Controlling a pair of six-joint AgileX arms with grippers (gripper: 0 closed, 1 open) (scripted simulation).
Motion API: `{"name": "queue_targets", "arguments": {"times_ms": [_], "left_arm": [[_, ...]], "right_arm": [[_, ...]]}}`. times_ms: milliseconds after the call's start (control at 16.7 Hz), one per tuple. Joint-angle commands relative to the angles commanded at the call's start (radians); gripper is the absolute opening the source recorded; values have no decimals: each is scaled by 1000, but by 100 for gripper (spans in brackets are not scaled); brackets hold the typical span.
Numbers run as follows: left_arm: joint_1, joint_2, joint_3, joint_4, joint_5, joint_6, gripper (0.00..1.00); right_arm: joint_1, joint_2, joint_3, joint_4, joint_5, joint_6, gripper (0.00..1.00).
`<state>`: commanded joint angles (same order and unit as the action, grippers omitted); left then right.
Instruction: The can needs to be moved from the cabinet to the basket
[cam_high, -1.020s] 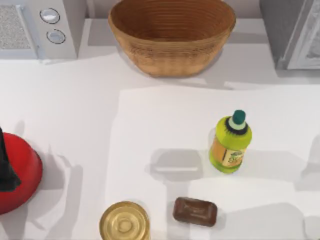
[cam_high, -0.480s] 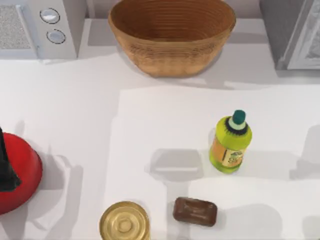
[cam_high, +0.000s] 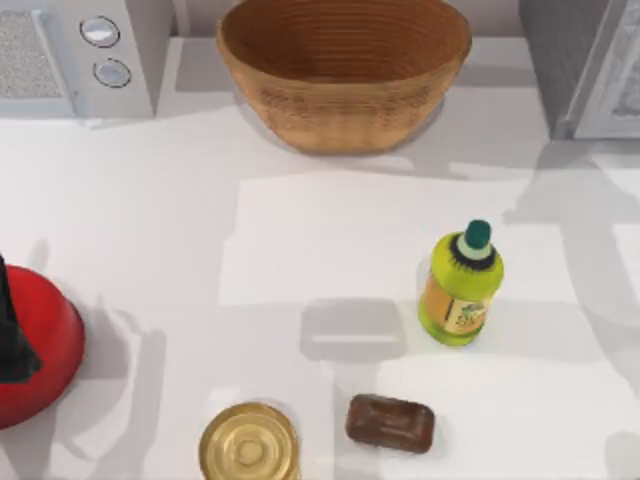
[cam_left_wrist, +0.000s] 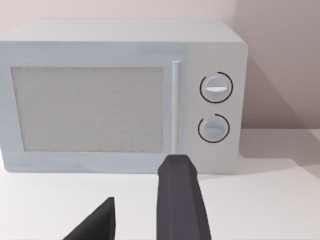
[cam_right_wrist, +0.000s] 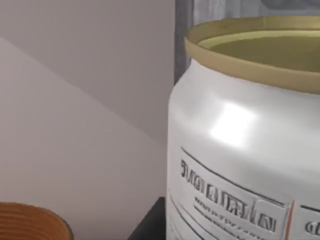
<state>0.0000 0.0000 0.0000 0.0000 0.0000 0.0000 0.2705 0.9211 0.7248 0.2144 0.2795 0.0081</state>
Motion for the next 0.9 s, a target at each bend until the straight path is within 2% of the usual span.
{"name": "queue_targets", "arguments": {"times_ms": [480, 900], "left_arm": [[0, 0, 0, 0, 0, 0, 100], [0, 0, 0, 0, 0, 0, 100]], "right_arm": [[230, 857, 626, 185, 238, 5, 0], [354, 1289, 970, 287, 367, 8, 0]]}}
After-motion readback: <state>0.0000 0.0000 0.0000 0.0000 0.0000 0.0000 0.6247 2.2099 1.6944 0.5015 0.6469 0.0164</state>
